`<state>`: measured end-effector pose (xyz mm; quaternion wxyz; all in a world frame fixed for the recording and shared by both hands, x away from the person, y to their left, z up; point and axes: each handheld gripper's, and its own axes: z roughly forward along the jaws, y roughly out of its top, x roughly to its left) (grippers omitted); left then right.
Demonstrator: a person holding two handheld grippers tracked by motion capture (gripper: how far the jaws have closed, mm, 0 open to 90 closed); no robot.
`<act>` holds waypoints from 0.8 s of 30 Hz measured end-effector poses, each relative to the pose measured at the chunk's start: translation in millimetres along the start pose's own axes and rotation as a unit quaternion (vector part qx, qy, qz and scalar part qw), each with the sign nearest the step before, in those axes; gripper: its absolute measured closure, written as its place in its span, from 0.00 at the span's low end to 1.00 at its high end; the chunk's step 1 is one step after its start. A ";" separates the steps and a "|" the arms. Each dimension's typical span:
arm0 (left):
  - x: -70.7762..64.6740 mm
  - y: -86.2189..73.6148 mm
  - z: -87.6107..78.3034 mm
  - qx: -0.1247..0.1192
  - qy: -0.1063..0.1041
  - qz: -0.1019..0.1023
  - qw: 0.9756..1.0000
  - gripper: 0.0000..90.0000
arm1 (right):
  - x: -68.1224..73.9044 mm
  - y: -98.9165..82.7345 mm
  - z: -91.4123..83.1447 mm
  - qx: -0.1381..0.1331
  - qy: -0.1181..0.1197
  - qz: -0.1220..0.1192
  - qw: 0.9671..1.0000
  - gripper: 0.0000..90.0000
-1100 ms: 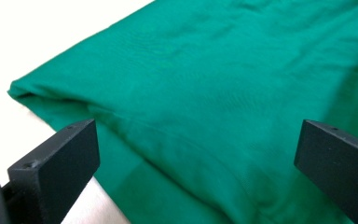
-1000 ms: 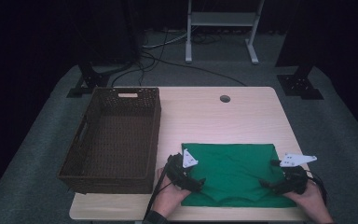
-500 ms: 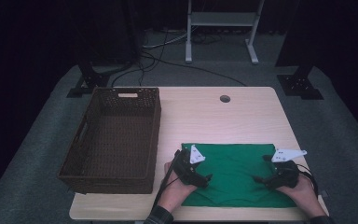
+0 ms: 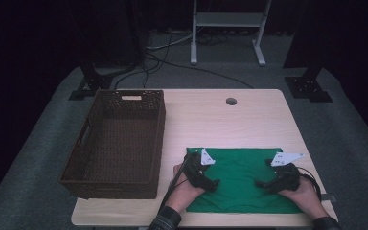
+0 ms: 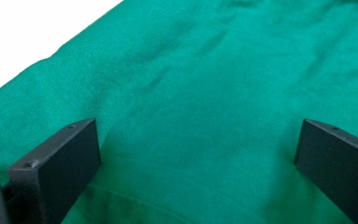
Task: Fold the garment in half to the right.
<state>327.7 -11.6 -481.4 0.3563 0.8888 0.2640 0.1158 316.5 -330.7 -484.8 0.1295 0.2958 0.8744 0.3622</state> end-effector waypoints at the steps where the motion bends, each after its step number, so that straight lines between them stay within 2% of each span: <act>1: -0.8 -1.1 -1.2 0.001 -0.001 0.001 1.000 0.00 | 1.8 -0.8 -0.9 0.001 0.000 0.000 1.000 0.02; 14: -17.1 -20.5 -19.4 -0.002 -0.010 0.011 1.000 0.00 | 39.6 -12.2 -11.0 -0.003 -0.007 0.016 1.000 0.02; 19: -17.3 -24.7 -25.8 -0.012 -0.012 0.002 1.000 0.00 | 42.9 -13.4 -11.6 -0.006 -0.006 0.015 1.000 0.02; 21: -15.4 -25.2 -31.6 -0.016 -0.004 0.000 1.000 0.00 | 42.5 -13.4 -11.5 -0.006 -0.005 0.015 1.000 0.02; 24: -9.7 -27.7 -40.6 -0.023 0.006 -0.013 1.000 0.00 | 42.4 -13.4 -11.5 -0.006 -0.005 0.014 1.000 0.02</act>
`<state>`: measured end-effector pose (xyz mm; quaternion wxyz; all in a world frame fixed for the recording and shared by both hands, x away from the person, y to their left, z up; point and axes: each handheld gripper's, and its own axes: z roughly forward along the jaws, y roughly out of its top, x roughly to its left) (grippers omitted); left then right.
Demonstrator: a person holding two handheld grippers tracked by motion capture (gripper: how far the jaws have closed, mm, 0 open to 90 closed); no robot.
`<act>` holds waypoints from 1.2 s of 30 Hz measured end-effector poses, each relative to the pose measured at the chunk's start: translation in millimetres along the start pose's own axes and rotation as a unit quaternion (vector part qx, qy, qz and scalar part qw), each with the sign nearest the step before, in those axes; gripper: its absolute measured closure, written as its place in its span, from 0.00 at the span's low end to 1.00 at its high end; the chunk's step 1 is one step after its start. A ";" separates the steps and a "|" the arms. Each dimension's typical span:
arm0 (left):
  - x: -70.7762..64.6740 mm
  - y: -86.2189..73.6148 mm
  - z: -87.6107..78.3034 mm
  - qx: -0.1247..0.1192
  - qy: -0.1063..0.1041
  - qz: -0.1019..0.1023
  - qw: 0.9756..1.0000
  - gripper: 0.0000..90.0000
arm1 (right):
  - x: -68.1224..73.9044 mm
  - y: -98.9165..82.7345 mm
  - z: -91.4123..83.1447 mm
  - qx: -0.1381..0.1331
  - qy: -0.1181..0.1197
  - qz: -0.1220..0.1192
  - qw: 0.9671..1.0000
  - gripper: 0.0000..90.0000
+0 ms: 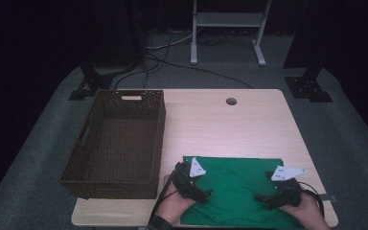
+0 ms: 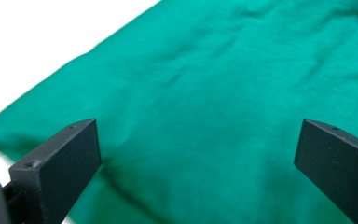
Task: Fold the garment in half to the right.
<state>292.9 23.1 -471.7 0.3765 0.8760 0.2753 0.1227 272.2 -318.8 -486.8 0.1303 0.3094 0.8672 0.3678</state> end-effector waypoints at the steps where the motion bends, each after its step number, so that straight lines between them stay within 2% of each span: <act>1: 1.7 -1.5 -2.3 -0.001 0.005 -0.003 1.000 0.00 | 0.1 0.0 0.0 0.000 0.000 0.000 1.000 0.02; 7: 7.0 -9.3 -8.9 0.001 0.022 -0.018 1.000 0.03 | 0.0 -0.1 -0.1 0.000 0.000 0.000 1.000 0.02; 9: 9.7 -12.2 -11.7 -0.003 0.023 -0.034 0.999 0.05 | -0.1 -0.1 -0.1 0.000 0.000 0.000 1.000 0.02; 15: 10.0 -15.1 -12.7 0.004 0.025 -0.039 0.999 0.13 | -0.1 -0.1 -0.1 0.000 0.000 0.000 1.000 0.02; 19: 9.4 -17.3 -12.5 0.005 0.025 -0.050 0.998 0.16 | -0.2 -0.2 -0.2 0.000 0.000 -0.001 1.000 0.02; 22: 9.5 -18.7 -14.5 0.008 0.029 -0.050 0.998 0.24 | -0.2 -0.2 -0.1 0.000 0.000 -0.001 1.000 0.02; 25: 9.2 -19.4 -13.8 0.013 0.035 -0.047 0.998 0.26 | -0.2 -0.2 -0.1 0.000 0.000 -0.001 1.000 0.02; 31: 9.5 -19.1 -17.0 0.016 0.025 -0.047 0.998 0.38 | -0.2 -0.3 -0.2 -0.001 0.000 -0.001 1.000 0.02; 36: 8.4 -19.5 -18.6 0.009 0.004 -0.043 0.999 0.57 | -0.3 -0.3 -0.1 -0.001 0.000 -0.001 1.000 0.02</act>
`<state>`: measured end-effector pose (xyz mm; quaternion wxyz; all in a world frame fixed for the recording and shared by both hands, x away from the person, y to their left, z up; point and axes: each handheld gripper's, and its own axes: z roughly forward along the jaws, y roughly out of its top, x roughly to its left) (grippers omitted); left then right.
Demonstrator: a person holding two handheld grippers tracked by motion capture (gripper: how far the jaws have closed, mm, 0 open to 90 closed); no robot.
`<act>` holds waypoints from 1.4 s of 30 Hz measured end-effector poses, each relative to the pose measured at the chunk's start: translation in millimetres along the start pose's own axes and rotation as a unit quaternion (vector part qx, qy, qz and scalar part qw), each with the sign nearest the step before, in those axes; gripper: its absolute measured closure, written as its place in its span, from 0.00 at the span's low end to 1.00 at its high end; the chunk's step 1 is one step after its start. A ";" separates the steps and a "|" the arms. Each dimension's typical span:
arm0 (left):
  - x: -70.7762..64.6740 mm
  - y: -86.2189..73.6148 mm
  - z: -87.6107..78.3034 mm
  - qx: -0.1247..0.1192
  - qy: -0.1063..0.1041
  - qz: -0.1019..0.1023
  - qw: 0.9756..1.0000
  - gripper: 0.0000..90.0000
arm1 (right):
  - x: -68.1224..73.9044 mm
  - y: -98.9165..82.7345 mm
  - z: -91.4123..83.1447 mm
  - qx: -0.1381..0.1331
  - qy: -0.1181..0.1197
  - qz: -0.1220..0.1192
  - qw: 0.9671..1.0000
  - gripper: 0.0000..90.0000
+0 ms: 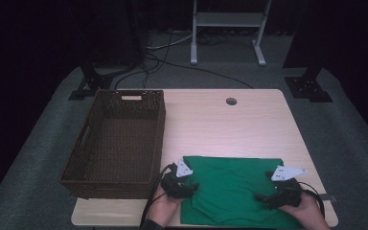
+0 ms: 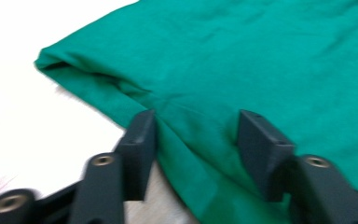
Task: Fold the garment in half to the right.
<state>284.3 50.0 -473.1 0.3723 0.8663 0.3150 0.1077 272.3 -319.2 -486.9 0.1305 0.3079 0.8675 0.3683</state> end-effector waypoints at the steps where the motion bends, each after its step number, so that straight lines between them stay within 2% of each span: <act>1: 0.0 0.0 0.0 0.000 0.000 0.000 1.000 0.63 | -0.1 0.0 0.0 0.000 0.000 0.000 1.000 0.02; 3: -0.4 0.7 0.3 0.000 -0.009 0.000 1.000 0.74 | -0.1 0.1 0.0 0.000 0.000 0.000 1.000 0.02; 4: -0.3 1.3 1.3 0.000 -0.026 -0.004 1.000 0.81 | 0.0 0.1 0.0 0.000 0.000 0.000 1.000 0.02; 5: -0.3 1.3 1.3 0.000 -0.026 -0.004 1.000 0.86 | -0.1 0.1 0.0 0.000 0.000 0.000 1.000 0.02; 7: -0.3 2.2 1.9 0.002 -0.033 -0.008 0.999 0.90 | -0.4 0.2 -0.1 0.001 0.001 -0.002 1.000 0.02; 11: 1.2 1.9 1.8 0.002 -0.037 -0.011 0.999 0.90 | -1.9 7.3 -0.5 0.021 0.005 -0.020 1.000 0.02; 15: 1.0 2.0 1.8 0.002 -0.037 -0.010 0.999 0.90 | -2.2 23.0 3.8 -0.001 0.023 -0.044 0.999 0.02; 18: 0.6 2.7 1.8 0.004 -0.036 -0.009 0.999 0.90 | 0.1 42.1 13.2 -0.015 0.039 -0.065 0.997 0.02; 19: 0.6 2.7 1.8 0.004 -0.036 -0.009 0.999 0.90 | 0.1 42.1 13.2 -0.015 0.039 -0.065 0.997 0.02; 20: 0.6 2.8 1.8 0.004 -0.036 -0.009 0.999 0.90 | 2.5 56.7 23.7 -0.023 0.056 -0.080 0.995 0.02; 21: 0.4 2.9 1.8 0.005 -0.035 -0.007 0.999 0.90 | 3.4 63.2 30.2 -0.023 0.064 -0.083 0.994 0.02; 24: 0.7 3.0 1.8 0.005 -0.037 -0.008 0.999 0.90 | 3.1 76.4 49.6 -0.013 0.071 -0.095 0.993 0.02; 28: 1.3 3.2 1.9 0.006 -0.039 -0.009 0.999 0.90 | 2.8 85.5 65.4 -0.010 0.087 -0.103 0.991 0.02; 33: 1.3 3.8 1.8 0.007 -0.039 -0.008 0.999 0.91 | 1.7 83.9 80.9 0.010 0.093 -0.114 0.989 0.02; 35: 0.6 4.2 0.7 0.000 -0.036 -0.011 0.999 0.92 | -1.9 82.6 82.1 0.008 0.105 -0.098 0.990 0.02; 40: 0.7 10.5 -8.5 -0.042 -0.042 -0.012 0.998 0.93 | -1.3 82.8 82.6 0.007 0.103 -0.100 0.990 0.02; 41: 0.7 10.5 -8.5 -0.042 -0.042 -0.012 0.998 0.93 | -1.3 82.8 82.6 0.007 0.103 -0.100 0.990 0.02; 42: 0.5 13.5 -13.2 -0.060 -0.044 -0.010 0.997 0.93 | -1.1 83.3 83.0 0.007 0.103 -0.099 0.990 0.02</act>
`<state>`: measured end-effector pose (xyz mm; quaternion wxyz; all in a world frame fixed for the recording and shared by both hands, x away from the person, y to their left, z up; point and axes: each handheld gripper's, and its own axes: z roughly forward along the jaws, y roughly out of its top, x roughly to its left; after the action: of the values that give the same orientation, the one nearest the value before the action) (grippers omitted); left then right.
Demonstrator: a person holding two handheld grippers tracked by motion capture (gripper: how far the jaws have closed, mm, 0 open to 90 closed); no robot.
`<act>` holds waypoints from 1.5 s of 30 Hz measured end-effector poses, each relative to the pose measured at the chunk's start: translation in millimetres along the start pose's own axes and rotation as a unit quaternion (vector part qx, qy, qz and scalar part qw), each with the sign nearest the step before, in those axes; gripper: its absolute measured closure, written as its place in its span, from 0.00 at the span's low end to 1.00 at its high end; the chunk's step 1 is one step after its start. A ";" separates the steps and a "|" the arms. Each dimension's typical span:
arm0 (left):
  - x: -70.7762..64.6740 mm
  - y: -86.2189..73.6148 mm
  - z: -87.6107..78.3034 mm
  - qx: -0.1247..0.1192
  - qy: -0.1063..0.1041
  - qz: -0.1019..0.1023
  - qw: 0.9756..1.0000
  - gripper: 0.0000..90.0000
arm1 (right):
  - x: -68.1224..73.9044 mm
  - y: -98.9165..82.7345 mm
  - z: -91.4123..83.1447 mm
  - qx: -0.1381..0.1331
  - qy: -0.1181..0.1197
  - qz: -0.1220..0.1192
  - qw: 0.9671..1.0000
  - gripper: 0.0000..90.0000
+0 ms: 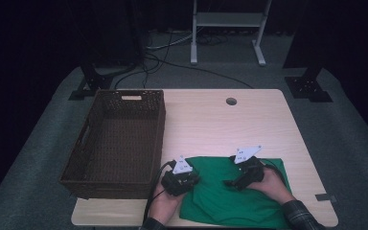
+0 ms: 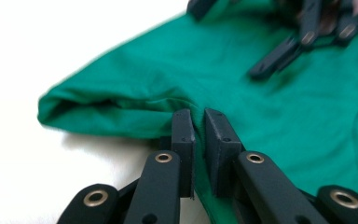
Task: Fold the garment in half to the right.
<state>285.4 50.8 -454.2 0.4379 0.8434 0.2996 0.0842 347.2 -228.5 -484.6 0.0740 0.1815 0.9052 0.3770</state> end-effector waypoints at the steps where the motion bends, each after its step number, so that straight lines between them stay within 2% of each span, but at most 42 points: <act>1: -0.2 1.3 -1.7 -0.007 -0.004 -0.001 1.000 0.93 | 0.0 0.4 0.5 0.000 0.000 0.000 1.000 0.02; 5: 0.2 4.8 -5.9 -0.027 -0.017 0.000 0.999 0.93 | 0.6 3.4 3.5 -0.001 0.002 -0.002 1.000 0.02; 7: 0.4 8.2 -10.0 -0.052 -0.030 0.004 0.998 0.93 | 1.4 5.5 5.6 -0.001 0.003 -0.005 1.000 0.02; 10: -0.5 10.6 -13.0 -0.073 -0.040 0.010 0.996 0.93 | 2.7 8.8 8.8 0.000 0.008 -0.009 1.000 0.02; 13: -0.7 11.9 -13.6 -0.077 -0.044 0.012 0.996 0.93 | 4.0 12.0 12.0 0.000 0.011 -0.013 1.000 0.02; 14: 0.4 12.7 -13.9 -0.085 -0.053 0.008 0.995 0.93 | 4.3 12.9 12.9 0.000 0.012 -0.014 1.000 0.02; 18: 1.1 15.2 -13.2 -0.094 -0.067 0.003 0.993 0.93 | 6.1 15.6 15.3 -0.001 0.015 -0.018 1.000 0.02; 20: 0.7 16.2 -14.9 -0.097 -0.068 0.002 0.993 0.93 | 8.4 16.2 9.2 -0.001 -0.001 -0.013 1.000 0.02; 21: 1.0 16.3 -16.1 -0.099 -0.068 0.000 0.993 0.93 | 9.9 15.8 0.5 -0.008 -0.005 -0.013 1.000 0.02; 23: 2.2 16.3 -17.5 -0.101 -0.068 -0.002 0.993 0.93 | 11.1 10.6 -22.2 -0.022 -0.010 -0.014 1.000 0.02; 26: 2.2 16.3 -18.0 -0.102 -0.067 -0.002 0.993 0.93 | 9.2 -13.4 -49.3 -0.010 -0.027 -0.007 1.000 0.02; 29: 0.6 16.9 -18.9 -0.104 -0.066 -0.001 0.992 0.93 | 7.0 -43.8 -66.8 -0.008 -0.036 0.015 0.999 0.02; 30: 0.3 17.3 -19.2 -0.104 -0.065 -0.001 0.992 0.93 | 7.2 -51.4 -71.1 -0.004 -0.039 0.020 0.999 0.02; 31: 0.3 17.3 -19.2 -0.104 -0.065 -0.001 0.992 0.93 | 7.2 -51.4 -71.1 -0.004 -0.039 0.020 0.999 0.02; 32: -0.3 18.2 -19.5 -0.105 -0.065 0.000 0.992 0.93 | 7.6 -61.7 -76.3 0.002 -0.042 0.024 0.999 0.02; 35: -1.0 19.1 -19.1 -0.105 -0.066 0.001 0.992 0.93 | 7.4 -68.0 -74.4 0.019 -0.044 0.021 0.999 0.02; 38: -1.6 20.3 -19.0 -0.107 -0.068 0.002 0.992 0.93 | 5.1 -67.6 -71.1 0.014 -0.029 0.021 0.999 0.02; 45: -1.5 24.8 -21.2 -0.112 -0.069 0.005 0.991 0.93 | 2.4 -57.9 -56.5 -0.007 -0.015 0.010 1.000 0.02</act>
<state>286.3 53.7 -421.7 0.5485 0.7945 0.2533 0.0614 313.9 -302.3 -485.8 0.0846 0.1956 0.8995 0.3814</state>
